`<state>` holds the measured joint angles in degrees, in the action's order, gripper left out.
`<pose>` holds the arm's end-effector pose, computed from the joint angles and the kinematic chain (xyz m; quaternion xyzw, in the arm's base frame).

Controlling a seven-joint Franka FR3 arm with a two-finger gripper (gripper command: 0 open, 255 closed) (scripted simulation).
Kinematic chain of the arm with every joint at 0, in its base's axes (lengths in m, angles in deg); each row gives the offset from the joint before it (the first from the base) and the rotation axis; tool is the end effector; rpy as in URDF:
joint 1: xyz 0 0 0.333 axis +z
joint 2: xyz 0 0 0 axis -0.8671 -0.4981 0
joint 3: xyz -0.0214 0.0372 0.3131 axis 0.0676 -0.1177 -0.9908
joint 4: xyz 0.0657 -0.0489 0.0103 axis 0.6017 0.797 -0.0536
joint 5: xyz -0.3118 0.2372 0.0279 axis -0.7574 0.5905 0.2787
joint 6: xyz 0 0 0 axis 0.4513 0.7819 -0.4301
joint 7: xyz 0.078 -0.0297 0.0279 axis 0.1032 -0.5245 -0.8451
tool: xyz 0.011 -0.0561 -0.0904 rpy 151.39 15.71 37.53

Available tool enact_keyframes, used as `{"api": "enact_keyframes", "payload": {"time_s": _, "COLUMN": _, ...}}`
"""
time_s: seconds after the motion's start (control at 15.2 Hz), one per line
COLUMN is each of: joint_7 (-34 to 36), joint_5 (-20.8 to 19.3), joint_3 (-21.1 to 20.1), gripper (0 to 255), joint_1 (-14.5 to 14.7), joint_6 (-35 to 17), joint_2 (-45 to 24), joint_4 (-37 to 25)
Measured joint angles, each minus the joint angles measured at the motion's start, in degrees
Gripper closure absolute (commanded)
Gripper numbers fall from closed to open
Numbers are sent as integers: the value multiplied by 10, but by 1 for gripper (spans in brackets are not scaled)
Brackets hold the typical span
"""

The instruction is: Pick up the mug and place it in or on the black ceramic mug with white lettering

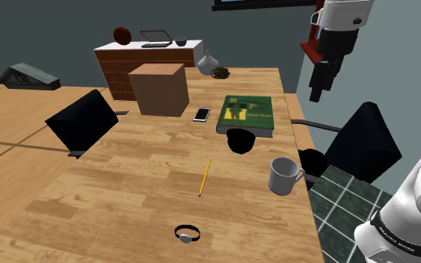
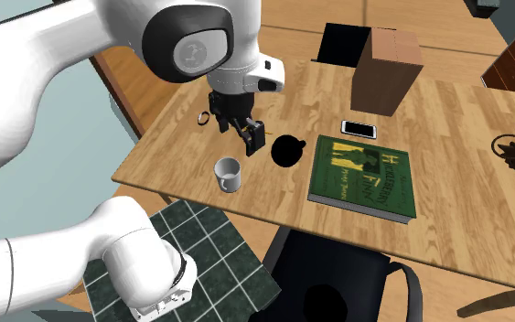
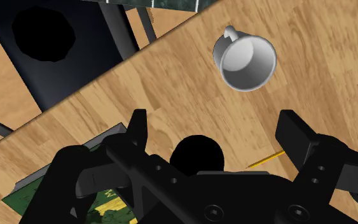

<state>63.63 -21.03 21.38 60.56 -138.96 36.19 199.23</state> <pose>0.3073 0.0203 0.6006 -0.9989 -0.0443 0.0096 0.0094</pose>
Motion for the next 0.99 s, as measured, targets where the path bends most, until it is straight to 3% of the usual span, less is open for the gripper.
{"api": "enact_keyframes", "payload": {"time_s": 0.33, "joint_7": 24, "joint_5": 12, "joint_3": -28, "gripper": 0, "joint_1": 9, "joint_6": -46, "joint_2": 5, "joint_4": 49}}
{"api": "enact_keyframes", "payload": {"time_s": 0.99, "joint_7": 110, "joint_5": 62, "joint_3": -133, "gripper": 0, "joint_1": 49, "joint_6": -211, "joint_2": -9, "joint_4": 191}}
